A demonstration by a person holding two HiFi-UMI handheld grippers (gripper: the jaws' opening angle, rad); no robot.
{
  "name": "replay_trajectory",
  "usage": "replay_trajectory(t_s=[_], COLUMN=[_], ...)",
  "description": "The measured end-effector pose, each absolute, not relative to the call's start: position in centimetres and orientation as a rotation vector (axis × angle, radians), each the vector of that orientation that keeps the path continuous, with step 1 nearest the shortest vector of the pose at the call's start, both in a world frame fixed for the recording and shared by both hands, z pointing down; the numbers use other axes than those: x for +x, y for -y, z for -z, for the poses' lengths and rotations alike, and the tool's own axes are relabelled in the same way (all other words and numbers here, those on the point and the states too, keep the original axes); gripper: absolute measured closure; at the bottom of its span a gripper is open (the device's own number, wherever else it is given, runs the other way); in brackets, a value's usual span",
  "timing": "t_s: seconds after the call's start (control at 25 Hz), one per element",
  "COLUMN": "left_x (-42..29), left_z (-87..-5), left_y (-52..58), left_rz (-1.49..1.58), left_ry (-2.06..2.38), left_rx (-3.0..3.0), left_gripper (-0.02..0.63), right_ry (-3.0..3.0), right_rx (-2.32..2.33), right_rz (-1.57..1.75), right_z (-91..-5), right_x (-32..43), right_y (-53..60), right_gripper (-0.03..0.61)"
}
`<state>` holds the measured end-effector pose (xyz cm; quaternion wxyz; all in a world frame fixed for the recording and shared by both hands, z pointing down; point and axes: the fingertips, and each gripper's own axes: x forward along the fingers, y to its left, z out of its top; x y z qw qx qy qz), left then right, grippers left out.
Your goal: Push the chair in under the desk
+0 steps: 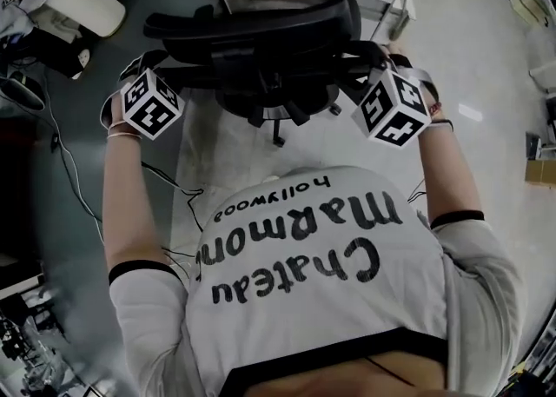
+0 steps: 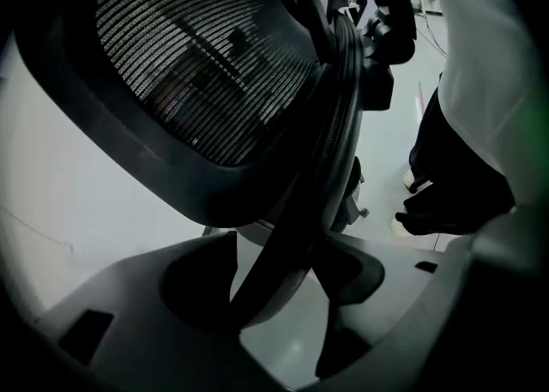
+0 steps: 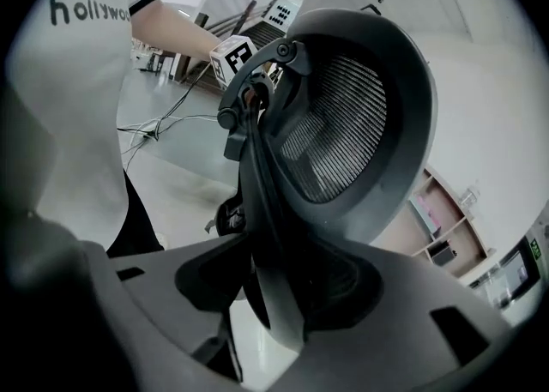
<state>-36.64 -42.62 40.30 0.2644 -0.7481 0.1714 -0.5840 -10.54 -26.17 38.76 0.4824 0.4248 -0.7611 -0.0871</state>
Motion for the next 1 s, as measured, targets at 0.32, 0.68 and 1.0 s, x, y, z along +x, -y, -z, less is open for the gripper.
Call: replay_trajectory(t_s=[0.32,0.68,1.0], left_x=[-37.3,-41.8,-41.1], left_z=[-39.2,-39.6,-39.6], left_y=[44.8,53.4,56.4], left_rz=[1.403,1.399,1.385], left_ry=[-0.366,-0.262,-0.268], left_rx=[-2.031,-2.011,-2.003], left_gripper=[0.339,0.333,0.333], right_ry=[1.812,1.759,1.756], right_rx=[1.139,1.247,1.268], right_rz=[0.158,0.146,0.070], right_z=[-38.4,-38.2,-38.4], right_x=[-13.0,-19.7,-18.7], right_y=[26.1,31.9,35.4], right_gripper=[0.364,0.360,0.348])
